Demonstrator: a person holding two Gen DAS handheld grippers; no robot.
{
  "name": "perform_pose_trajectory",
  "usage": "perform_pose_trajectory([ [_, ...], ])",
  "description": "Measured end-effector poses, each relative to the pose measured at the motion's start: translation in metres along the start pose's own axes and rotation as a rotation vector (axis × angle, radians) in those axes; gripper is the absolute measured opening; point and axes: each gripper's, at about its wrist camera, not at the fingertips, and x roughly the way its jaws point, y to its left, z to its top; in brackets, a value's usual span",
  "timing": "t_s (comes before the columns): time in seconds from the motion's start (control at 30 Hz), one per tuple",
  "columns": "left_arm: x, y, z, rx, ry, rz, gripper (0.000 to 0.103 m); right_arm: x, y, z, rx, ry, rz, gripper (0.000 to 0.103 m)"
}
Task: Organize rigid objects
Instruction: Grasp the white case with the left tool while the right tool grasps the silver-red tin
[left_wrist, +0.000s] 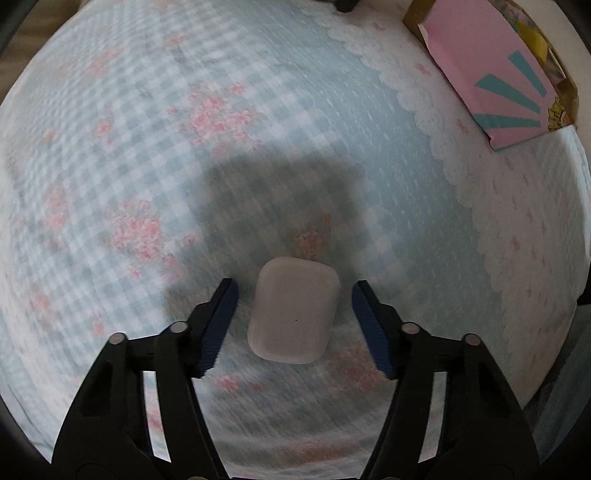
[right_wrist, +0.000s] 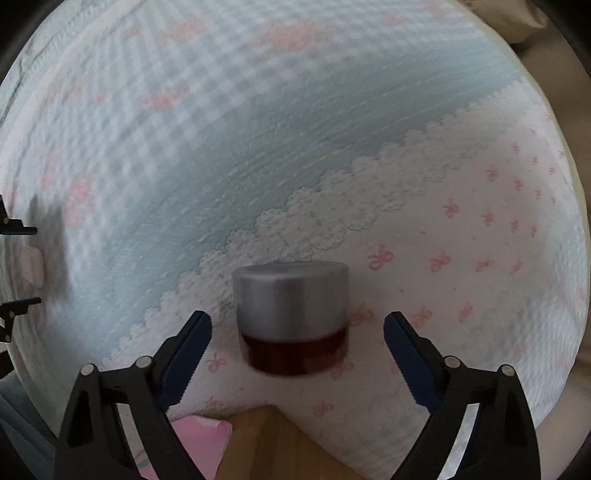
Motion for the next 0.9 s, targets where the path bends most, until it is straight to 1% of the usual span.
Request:
perform_pose_trajectory([
  [0.07,0.002,-0.002,0.001,0.022,0.008,0.004,0.057,0.005,0.000,0.004,-0.003,0.019,0.003,0.077],
  [0.13,0.004,-0.003,0.001,0.039,0.017,0.015,0.047,0.008,-0.001,0.009,0.002,0.029,0.010,0.075],
  [0.2,0.006,-0.008,0.000,0.047,0.016,0.016,0.043,0.010,-0.002,0.014,-0.004,0.041,0.003,0.058],
  [0.23,0.007,-0.010,-0.002,0.049,0.015,0.017,0.043,0.010,-0.002,0.016,-0.005,0.045,-0.004,0.055],
  [0.27,0.008,-0.011,-0.003,0.045,0.014,0.018,0.042,0.010,-0.003,0.021,-0.005,0.044,-0.004,0.050],
  [0.37,0.007,-0.009,-0.006,0.044,0.010,0.020,0.042,0.008,-0.003,0.031,0.000,0.048,-0.013,0.050],
  [0.47,0.001,0.000,-0.010,0.021,0.007,0.016,0.042,0.006,0.000,0.038,0.006,0.042,-0.024,0.050],
  [0.67,-0.019,0.018,-0.005,-0.054,-0.013,-0.002,0.042,0.000,0.012,0.023,0.060,0.007,-0.010,0.050],
  [0.8,-0.033,0.026,-0.002,-0.082,-0.028,-0.009,0.041,-0.017,0.013,0.018,0.108,-0.024,0.016,0.050],
  [0.9,-0.049,0.028,-0.001,-0.093,-0.043,-0.008,0.039,-0.033,0.017,0.015,0.121,-0.047,0.018,0.050],
])
